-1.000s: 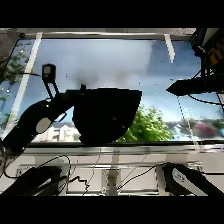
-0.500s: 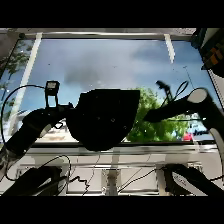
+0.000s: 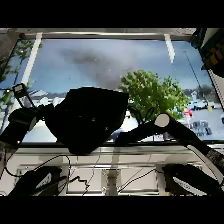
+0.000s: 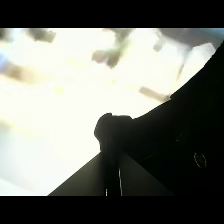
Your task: Fold the clothes and pants, and hang the long-sleeved shirts on hangers.
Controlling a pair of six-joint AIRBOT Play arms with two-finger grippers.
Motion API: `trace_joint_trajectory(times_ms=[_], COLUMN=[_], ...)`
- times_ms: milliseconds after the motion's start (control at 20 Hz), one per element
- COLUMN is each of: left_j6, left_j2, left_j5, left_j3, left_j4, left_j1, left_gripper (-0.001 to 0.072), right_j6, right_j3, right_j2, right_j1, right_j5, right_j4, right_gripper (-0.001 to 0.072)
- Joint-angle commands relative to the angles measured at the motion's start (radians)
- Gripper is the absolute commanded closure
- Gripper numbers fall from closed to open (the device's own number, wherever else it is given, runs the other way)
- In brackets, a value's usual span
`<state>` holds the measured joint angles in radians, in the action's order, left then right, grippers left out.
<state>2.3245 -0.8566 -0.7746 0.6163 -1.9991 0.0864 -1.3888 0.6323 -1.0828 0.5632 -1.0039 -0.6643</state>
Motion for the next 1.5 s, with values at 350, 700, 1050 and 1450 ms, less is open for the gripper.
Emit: trace_joint_trajectory(times_ms=[350, 700, 1050, 1450], left_j6=[0.021, 0.021, -0.066, -0.268], left_j2=[-0.004, -0.004, 0.000, -0.014], left_j5=[0.078, 0.078, 0.082, 0.315], left_j3=[-0.016, -0.016, -0.014, -0.014], left_j4=[0.124, 0.124, 0.204, 0.552], left_j1=[-0.030, -0.030, -0.030, 0.145], left_gripper=[0.0682, 0.0681, 0.0681, 0.0681], right_j6=[-0.144, -0.232, -0.233, -0.162], right_j3=[0.084, 0.283, 0.492, 0.881], right_j2=[-0.278, -0.475, -0.461, -0.454], right_j1=[0.233, 0.188, -0.047, -0.402], right_j5=[0.343, 0.344, 0.263, -0.068], right_j4=[0.102, 0.008, -0.268, -0.419], right_gripper=[0.0083, 0.0383, 0.0694, 0.0694])
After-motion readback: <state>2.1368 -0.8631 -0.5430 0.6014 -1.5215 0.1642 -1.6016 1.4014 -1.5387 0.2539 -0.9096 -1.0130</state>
